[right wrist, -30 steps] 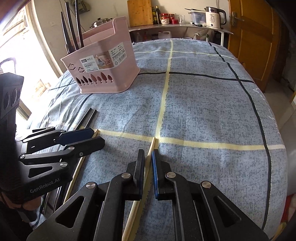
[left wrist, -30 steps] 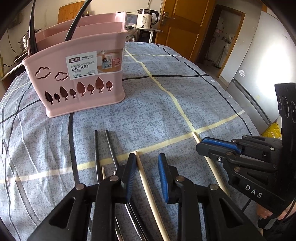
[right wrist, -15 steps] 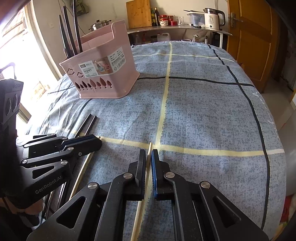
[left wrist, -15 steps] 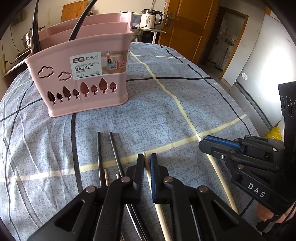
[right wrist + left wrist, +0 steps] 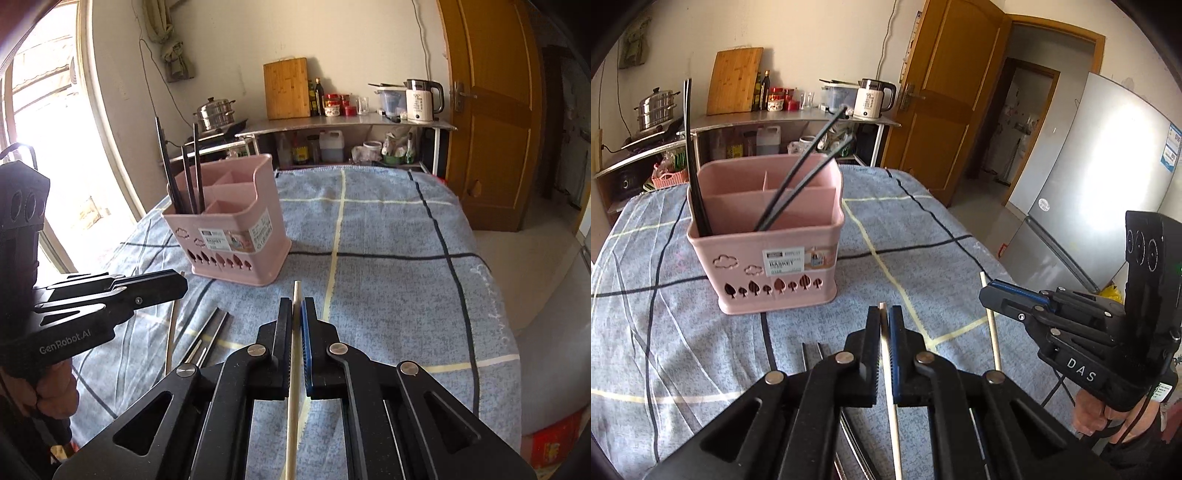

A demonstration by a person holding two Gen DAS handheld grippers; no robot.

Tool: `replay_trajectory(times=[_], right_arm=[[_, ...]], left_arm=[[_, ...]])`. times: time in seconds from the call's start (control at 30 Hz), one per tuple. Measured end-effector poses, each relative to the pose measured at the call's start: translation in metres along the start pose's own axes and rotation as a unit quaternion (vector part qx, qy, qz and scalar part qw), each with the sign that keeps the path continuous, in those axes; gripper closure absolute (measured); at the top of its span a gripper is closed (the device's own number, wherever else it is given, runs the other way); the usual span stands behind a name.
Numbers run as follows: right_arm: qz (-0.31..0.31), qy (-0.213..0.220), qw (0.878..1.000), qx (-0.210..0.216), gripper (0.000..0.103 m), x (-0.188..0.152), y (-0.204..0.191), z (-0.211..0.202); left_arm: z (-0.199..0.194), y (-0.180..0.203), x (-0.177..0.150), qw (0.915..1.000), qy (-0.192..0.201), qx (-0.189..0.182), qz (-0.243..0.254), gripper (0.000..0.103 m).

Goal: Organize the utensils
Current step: 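Lift the wooden chopstick with the right gripper over the pink basket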

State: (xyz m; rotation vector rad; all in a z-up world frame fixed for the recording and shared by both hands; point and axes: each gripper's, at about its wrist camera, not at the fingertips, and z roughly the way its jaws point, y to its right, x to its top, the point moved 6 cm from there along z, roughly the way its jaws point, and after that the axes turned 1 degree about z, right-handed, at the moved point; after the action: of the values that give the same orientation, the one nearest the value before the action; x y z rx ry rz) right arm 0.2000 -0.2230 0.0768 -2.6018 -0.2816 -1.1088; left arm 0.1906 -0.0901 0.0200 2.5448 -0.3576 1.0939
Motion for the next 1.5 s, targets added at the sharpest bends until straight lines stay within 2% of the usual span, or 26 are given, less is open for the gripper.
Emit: replay_trajectory(times=[0.23, 0.4, 0.83, 1.07, 1.3, 1.5], right_arm=[[-0.009, 0.053, 0.999, 0.000, 0.098, 0.029, -0.005, -0.029], [-0.011, 0.076, 0.997, -0.001, 0.098, 0.037, -0.007, -0.042], [-0.026, 0.072, 0.997, -0.004, 0.098, 0.033, -0.014, -0.050], [-0.035, 0.089, 0.995, 0.003, 0.098, 0.041, -0.022, -0.063], [-0.047, 0.101, 0.994, 0.023, 0.098, 0.053, -0.040, -0.068], [-0.057, 0.105, 0.991, 0.053, 0.098, 0.070, -0.065, -0.055]], left_arm=[[-0.028, 0.003, 0.033, 0.9989, 0.044, 0.000, 0.013, 0.099], [-0.037, 0.005, 0.041, 0.9979, 0.061, -0.005, 0.019, 0.099], [-0.045, 0.011, 0.033, 0.9981, 0.053, -0.011, 0.030, 0.099], [-0.064, 0.002, 0.039, 0.9978, 0.059, -0.015, 0.028, 0.099], [-0.097, -0.026, 0.053, 0.9963, 0.082, 0.011, 0.023, 0.099], [-0.107, -0.054, 0.070, 0.9956, 0.084, 0.038, 0.014, 0.099]])
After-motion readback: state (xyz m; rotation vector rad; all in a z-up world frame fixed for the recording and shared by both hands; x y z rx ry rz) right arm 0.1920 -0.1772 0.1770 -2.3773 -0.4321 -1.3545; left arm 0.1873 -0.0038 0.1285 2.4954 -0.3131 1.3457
